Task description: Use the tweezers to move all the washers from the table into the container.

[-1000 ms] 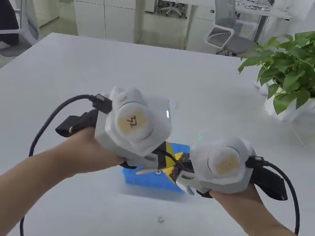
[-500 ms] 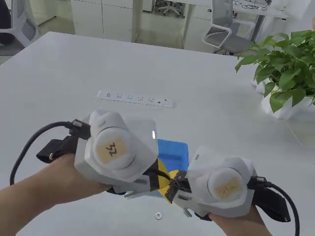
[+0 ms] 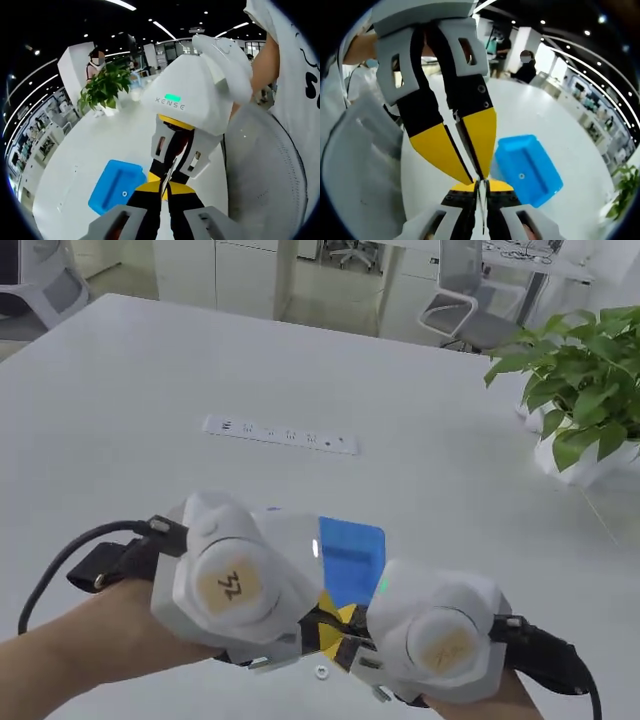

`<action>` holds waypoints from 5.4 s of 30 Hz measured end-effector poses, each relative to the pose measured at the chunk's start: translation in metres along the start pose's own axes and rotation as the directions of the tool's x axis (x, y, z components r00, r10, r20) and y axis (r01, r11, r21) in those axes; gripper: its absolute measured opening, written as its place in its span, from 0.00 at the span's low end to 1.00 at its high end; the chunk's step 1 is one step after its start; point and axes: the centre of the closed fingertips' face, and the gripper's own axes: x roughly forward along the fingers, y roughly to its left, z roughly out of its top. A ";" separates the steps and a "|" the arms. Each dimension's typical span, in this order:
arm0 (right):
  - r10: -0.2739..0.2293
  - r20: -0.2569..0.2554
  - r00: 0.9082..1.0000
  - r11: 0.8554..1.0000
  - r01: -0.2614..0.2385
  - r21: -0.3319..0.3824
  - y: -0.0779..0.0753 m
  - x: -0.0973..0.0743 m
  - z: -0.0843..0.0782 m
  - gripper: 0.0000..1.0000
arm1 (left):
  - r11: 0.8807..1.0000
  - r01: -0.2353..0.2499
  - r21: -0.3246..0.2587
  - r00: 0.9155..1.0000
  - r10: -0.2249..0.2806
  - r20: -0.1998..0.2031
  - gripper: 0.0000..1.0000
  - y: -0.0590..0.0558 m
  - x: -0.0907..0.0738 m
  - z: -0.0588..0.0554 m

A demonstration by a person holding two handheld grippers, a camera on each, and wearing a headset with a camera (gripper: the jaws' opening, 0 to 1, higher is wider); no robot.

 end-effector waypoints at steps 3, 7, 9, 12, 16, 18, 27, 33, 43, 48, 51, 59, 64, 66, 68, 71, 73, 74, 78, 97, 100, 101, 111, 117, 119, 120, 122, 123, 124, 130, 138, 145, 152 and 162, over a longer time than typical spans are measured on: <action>0.002 -0.003 1.000 0.999 -0.002 0.037 0.000 0.003 -0.007 0.03 | 0.999 -0.009 -0.040 1.000 0.009 0.004 0.01 0.001 0.000 -0.007; 0.013 -0.021 1.000 0.994 -0.010 0.105 0.003 0.012 -0.023 0.03 | 0.987 -0.026 -0.157 1.000 0.025 -0.007 0.00 0.000 0.003 -0.030; 0.024 -0.034 0.999 0.992 -0.020 0.121 0.007 0.016 -0.028 0.03 | 0.983 -0.031 -0.180 0.999 0.028 -0.019 0.00 -0.001 0.004 -0.040; 0.039 -0.061 0.997 0.992 -0.031 0.118 0.013 0.021 -0.036 0.03 | 0.980 -0.039 -0.197 0.999 0.032 -0.038 0.00 -0.005 0.005 -0.054; 0.043 -0.068 0.997 0.991 -0.033 0.132 0.018 0.023 -0.042 0.03 | 0.971 -0.049 -0.234 0.997 0.034 -0.069 0.00 -0.010 0.006 -0.071; 0.058 -0.042 0.997 0.978 -0.048 0.203 0.022 0.027 -0.041 0.03 | 0.965 -0.048 -0.256 0.997 0.031 -0.068 0.00 -0.013 0.007 -0.073; 0.071 -0.067 0.995 0.967 -0.052 0.249 0.036 0.044 -0.057 0.00 | 0.962 -0.051 -0.268 0.995 0.027 -0.092 0.00 -0.021 0.004 -0.084; 0.004 -0.050 0.999 0.962 0.010 0.275 0.022 0.029 -0.054 0.00 | 0.971 -0.048 -0.233 0.995 0.027 -0.095 0.01 -0.021 0.007 -0.075; -0.146 -0.026 0.989 0.916 0.145 0.375 -0.001 -0.026 -0.065 0.00 | 0.955 0.049 -0.294 0.983 -0.099 -0.157 0.21 -0.051 0.041 -0.071; -0.188 -0.015 0.982 0.899 0.178 0.401 -0.005 -0.041 -0.064 0.00 | 0.931 0.052 -0.360 0.971 -0.132 -0.201 0.32 -0.071 0.053 -0.079; -0.199 -0.014 0.980 0.895 0.187 0.405 -0.005 -0.043 -0.066 0.00 | 0.913 0.036 -0.405 0.965 -0.138 -0.225 0.41 -0.079 0.059 -0.086; -0.198 -0.017 0.980 0.896 0.188 0.402 0.001 -0.043 -0.069 0.00 | 0.911 0.001 -0.411 0.952 -0.127 -0.280 0.35 -0.090 0.065 -0.106; -0.197 -0.017 0.980 0.887 0.186 0.422 0.004 -0.044 -0.072 0.00 | 0.945 0.011 -0.327 0.951 -0.111 -0.288 0.11 -0.091 0.063 -0.108; -0.195 -0.019 0.981 0.887 0.185 0.423 0.005 -0.045 -0.072 0.00 | 0.941 0.000 -0.337 0.952 -0.103 -0.287 0.03 -0.089 0.064 -0.109; -0.194 -0.023 0.981 0.888 0.186 0.421 0.006 -0.046 -0.073 0.00 | 0.944 0.006 -0.329 0.955 -0.103 -0.277 0.01 -0.088 0.063 -0.110; -0.194 -0.021 0.981 0.886 0.184 0.425 0.006 -0.046 -0.074 0.00 | 0.948 0.016 -0.319 0.957 -0.107 -0.270 0.00 -0.088 0.064 -0.110; -0.191 -0.019 0.981 0.889 0.181 0.421 0.007 -0.045 -0.073 0.00 | 0.950 0.026 -0.311 0.956 -0.114 -0.269 0.00 -0.090 0.063 -0.109; -0.187 -0.019 0.982 0.891 0.178 0.417 0.008 -0.045 -0.073 0.00 | 0.946 0.017 -0.323 0.957 -0.109 -0.269 0.00 -0.089 0.063 -0.109; -0.138 -0.001 0.990 0.910 0.127 0.394 0.017 -0.039 -0.066 0.00 | 0.965 0.028 -0.261 0.959 -0.100 -0.267 0.00 -0.089 0.060 -0.107; 0.007 0.002 1.000 0.966 -0.007 0.259 0.036 -0.012 -0.046 0.10 | 0.972 0.025 -0.235 0.996 -0.045 -0.080 0.00 -0.037 0.019 -0.040; 0.027 0.004 1.000 0.971 -0.027 0.237 0.031 -0.001 -0.040 0.11 | 0.977 0.032 -0.209 0.996 -0.049 -0.075 0.00 -0.034 0.020 -0.035; 0.033 0.008 0.999 0.972 -0.034 0.231 0.030 0.001 -0.038 0.10 | 0.979 0.037 -0.202 0.996 -0.052 -0.071 0.00 -0.034 0.020 -0.034; 0.034 0.036 0.999 0.978 -0.041 0.203 0.016 0.007 -0.024 0.07 | 0.985 0.008 -0.170 0.997 -0.020 -0.071 0.00 -0.013 0.015 -0.029; 0.030 0.068 0.997 0.969 -0.046 0.243 0.005 0.010 -0.017 0.07 | 0.989 -0.004 -0.150 0.997 -0.007 -0.077 0.00 -0.002 0.016 -0.027; 0.033 0.073 0.997 0.967 -0.050 0.251 0.006 0.011 -0.017 0.07 | 0.990 -0.005 -0.143 0.997 -0.006 -0.081 0.00 -0.001 0.016 -0.027; 0.033 0.074 0.997 0.966 -0.051 0.253 0.006 0.012 -0.016 0.07 | 0.990 -0.005 -0.141 0.997 -0.007 -0.082 0.00 -0.001 0.016 -0.027; 0.033 0.076 0.997 0.965 -0.052 0.257 0.007 0.014 -0.016 0.07 | 0.991 -0.003 -0.135 0.996 -0.009 -0.086 0.00 -0.001 0.016 -0.028; 0.035 0.076 0.996 0.964 -0.054 0.260 0.008 0.013 -0.016 0.07 | 0.991 -0.002 -0.133 0.996 -0.010 -0.090 0.00 -0.001 0.016 -0.029; 0.037 0.076 0.996 0.964 -0.056 0.261 0.008 0.014 -0.016 0.07 | 0.992 -0.001 -0.130 0.996 -0.011 -0.092 0.00 -0.001 0.016 -0.030; 0.045 0.075 0.996 0.959 -0.064 0.275 0.008 0.022 -0.017 0.07 | 0.993 -0.006 -0.118 0.995 -0.006 -0.103 0.00 0.000 0.019 -0.036; 0.041 0.084 0.996 0.958 -0.063 0.280 0.006 0.022 -0.019 0.06 | 0.993 -0.009 -0.121 0.995 -0.003 -0.104 0.00 0.002 0.020 -0.035; 0.032 0.079 0.996 0.965 -0.052 0.255 0.006 0.020 -0.020 0.06 | 0.991 -0.032 -0.128 0.997 0.022 -0.080 0.00 0.003 0.022 -0.031; 0.020 0.076 0.997 0.970 -0.038 0.241 0.006 0.020 -0.021 0.05 | 0.989 -0.015 -0.145 0.998 0.006 -0.061 0.00 0.003 0.022 -0.026; 0.022 0.059 0.998 0.979 -0.034 0.201 0.013 0.018 -0.020 0.05 | 0.995 0.013 -0.103 0.994 -0.024 -0.104 0.00 -0.005 0.020 -0.025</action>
